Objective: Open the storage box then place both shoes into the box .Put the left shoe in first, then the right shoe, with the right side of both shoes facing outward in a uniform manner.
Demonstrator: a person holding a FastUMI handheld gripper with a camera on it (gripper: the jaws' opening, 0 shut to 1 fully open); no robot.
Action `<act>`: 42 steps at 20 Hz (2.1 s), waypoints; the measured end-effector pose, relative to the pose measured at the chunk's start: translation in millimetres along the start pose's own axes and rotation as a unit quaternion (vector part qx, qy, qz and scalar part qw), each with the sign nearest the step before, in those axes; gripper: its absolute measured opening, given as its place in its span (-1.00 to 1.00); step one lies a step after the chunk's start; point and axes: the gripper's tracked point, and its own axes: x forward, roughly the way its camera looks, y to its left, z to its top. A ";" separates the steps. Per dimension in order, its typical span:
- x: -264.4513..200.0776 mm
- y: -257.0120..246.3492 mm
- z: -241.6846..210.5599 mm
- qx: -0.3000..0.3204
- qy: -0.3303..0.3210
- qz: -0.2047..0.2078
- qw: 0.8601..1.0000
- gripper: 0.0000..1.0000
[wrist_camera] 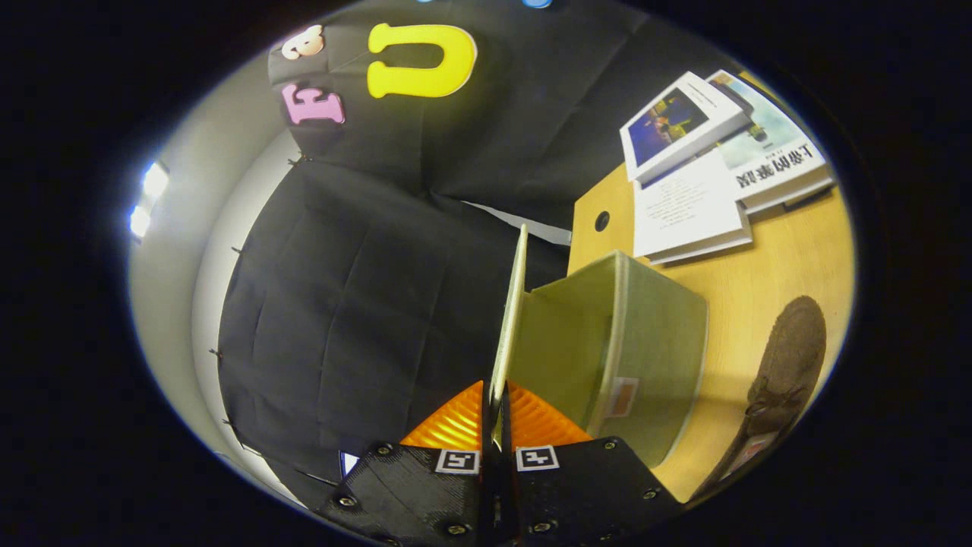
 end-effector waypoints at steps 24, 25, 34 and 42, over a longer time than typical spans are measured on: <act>153.4 150.8 -37.5 -0.176 0.090 0.023 0.980 -0.34; 149.9 153.2 -34.3 -0.184 0.088 0.021 0.979 0.08; 81.4 139.9 5.0 -0.211 0.046 -0.009 0.976 0.91; 1.6 97.1 41.3 -0.237 -0.016 -0.073 0.969 0.91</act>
